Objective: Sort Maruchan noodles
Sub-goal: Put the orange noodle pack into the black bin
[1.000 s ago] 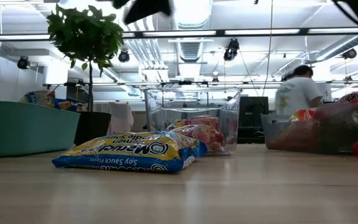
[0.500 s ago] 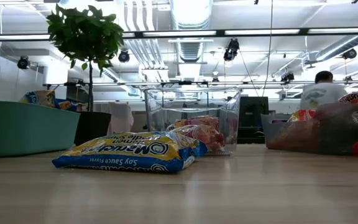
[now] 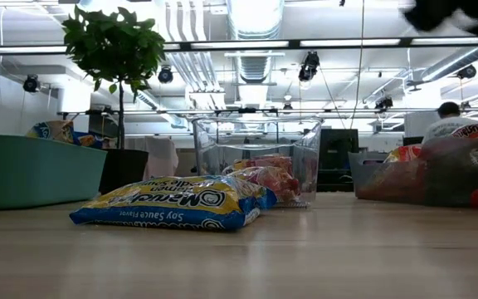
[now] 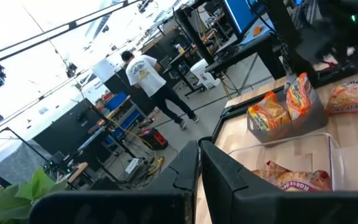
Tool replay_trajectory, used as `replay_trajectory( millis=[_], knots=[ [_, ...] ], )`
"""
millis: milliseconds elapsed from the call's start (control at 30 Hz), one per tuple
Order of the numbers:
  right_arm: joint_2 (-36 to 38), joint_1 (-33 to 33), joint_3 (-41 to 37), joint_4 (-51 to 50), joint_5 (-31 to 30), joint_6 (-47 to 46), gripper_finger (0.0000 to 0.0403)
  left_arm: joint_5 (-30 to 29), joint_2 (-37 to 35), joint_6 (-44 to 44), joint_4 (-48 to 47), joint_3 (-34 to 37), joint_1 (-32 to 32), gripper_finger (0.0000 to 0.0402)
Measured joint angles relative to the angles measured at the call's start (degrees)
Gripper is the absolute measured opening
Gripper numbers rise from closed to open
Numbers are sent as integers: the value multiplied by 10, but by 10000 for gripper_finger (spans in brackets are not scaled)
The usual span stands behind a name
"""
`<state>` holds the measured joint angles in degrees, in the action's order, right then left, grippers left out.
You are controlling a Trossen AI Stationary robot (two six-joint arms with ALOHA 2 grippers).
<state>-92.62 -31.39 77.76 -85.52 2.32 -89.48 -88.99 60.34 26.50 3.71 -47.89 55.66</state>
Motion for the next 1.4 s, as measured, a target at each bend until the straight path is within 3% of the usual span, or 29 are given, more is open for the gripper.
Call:
replay_trajectory(
  millis=[233, 467, 967, 1100, 1300, 1400],
  knots=[
    [-5, -27, -110, 134, 80, 142, 203, 0, 1, 0, -2, -1, 0, 2],
    [-25, -59, -137, 186, 71, 173, 203, 0, 0, 0, -3, -1, 0, 2],
    [-76, -71, -162, 233, 15, 136, 201, 0, 0, 0, -4, -1, 0, 2],
    [-85, -70, -161, 244, 14, 141, 162, 0, 0, 0, -3, 0, 0, 2],
    [-77, -68, -163, 251, 9, 157, 31, 0, 0, 0, -3, 0, 0, 2],
    [-66, -67, -164, 251, 4, 163, 19, 0, 0, 0, -3, 0, 0, 2]
  ],
)
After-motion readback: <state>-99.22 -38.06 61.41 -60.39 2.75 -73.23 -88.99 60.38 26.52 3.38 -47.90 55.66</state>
